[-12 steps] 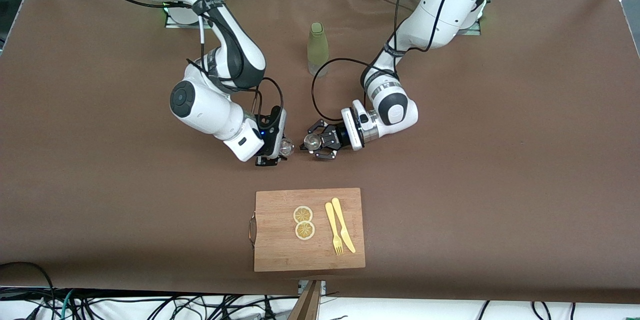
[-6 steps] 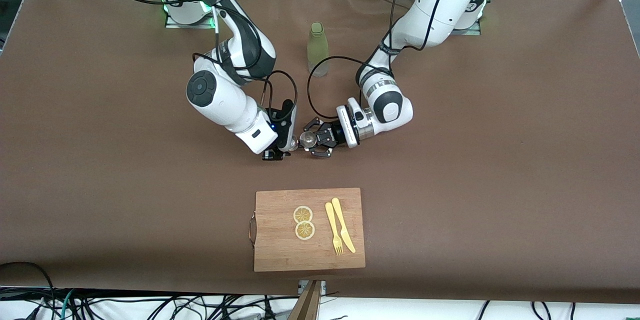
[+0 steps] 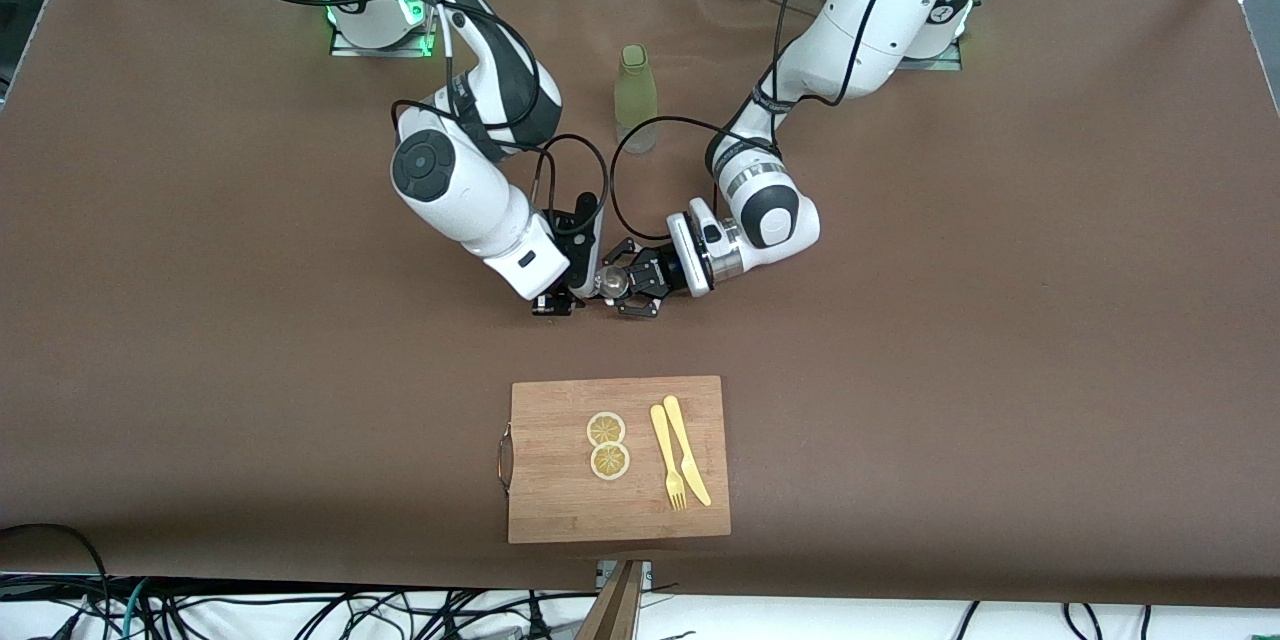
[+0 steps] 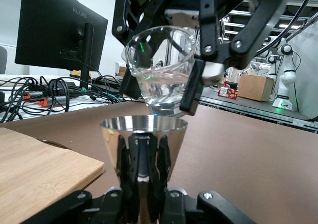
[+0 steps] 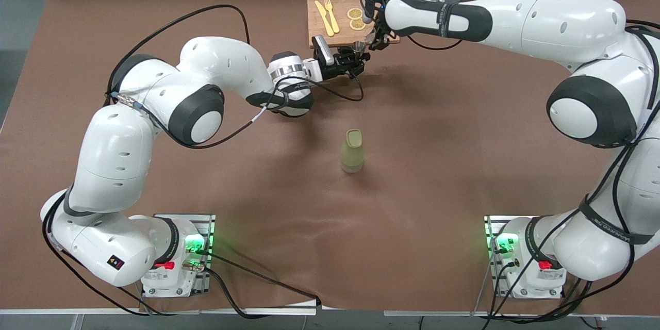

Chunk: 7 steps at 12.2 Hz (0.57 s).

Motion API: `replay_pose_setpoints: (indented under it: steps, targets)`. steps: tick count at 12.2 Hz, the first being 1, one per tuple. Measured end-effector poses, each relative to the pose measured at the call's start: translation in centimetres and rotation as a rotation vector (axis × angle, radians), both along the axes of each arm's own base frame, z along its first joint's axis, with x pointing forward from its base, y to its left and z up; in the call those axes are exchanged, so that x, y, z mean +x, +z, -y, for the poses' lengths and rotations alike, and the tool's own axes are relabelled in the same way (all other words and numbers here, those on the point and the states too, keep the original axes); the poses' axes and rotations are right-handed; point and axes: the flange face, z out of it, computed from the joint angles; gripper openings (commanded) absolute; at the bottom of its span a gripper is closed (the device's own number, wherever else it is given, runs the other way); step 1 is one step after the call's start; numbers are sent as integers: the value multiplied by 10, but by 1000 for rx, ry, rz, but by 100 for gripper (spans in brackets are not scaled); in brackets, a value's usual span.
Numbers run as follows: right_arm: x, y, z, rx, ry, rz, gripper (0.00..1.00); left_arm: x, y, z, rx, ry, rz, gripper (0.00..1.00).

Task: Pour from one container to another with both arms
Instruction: 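Tilt the glass with the right gripper to pour into the jigger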

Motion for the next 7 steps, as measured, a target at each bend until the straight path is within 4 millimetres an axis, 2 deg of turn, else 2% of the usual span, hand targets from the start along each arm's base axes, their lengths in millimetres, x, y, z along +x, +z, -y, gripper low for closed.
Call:
replay_pose_setpoints:
  steps: [2, 7]
  targets:
    - [-4, 0, -6, -8, 9, 3, 25, 0, -2, 0, 7, 5, 4, 0]
    - [-5, 0, -7, -39, 35, 24, 25, 0, -3, 1, 19, 3, 14, 0]
